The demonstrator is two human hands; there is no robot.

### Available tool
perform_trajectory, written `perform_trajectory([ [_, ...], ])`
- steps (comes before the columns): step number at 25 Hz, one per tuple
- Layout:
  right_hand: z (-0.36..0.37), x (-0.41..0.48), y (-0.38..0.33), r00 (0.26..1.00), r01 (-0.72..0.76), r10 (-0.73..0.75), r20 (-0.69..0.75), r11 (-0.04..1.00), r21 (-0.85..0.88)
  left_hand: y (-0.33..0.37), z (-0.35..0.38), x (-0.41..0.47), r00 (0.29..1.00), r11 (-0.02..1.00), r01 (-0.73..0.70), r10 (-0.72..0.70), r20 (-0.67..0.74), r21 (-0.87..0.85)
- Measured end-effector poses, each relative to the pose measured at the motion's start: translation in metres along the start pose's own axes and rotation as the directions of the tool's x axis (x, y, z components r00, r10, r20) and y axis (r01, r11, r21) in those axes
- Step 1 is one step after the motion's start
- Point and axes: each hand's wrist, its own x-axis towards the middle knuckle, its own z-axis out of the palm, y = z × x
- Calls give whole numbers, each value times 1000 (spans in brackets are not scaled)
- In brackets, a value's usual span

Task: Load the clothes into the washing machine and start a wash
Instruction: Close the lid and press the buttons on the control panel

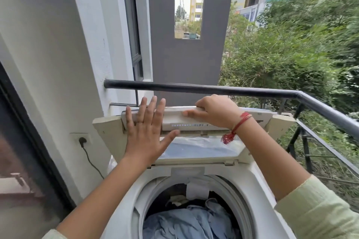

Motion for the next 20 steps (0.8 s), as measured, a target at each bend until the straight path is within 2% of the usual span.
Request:
perform_trajectory([
  [7, 17, -103, -40, 994, 54, -50, 96, 998, -37, 23, -39, -108, 996, 999, -32, 34, 87, -24],
  [13, 66, -172, -56, 983, -23, -6, 184, 988, 156, 45, -48, -190, 969, 996, 19, 4, 248, -91],
  [17, 119, -228, -71, 961, -81, 5, 277, 961, 264, 55, -42, -259, 893, 994, 42, 6, 450, -97],
  [20, 153, -253, -79, 956, -100, 22, 292, 961, 257, 54, -30, -293, 814, 995, 16, 44, 579, -98],
])
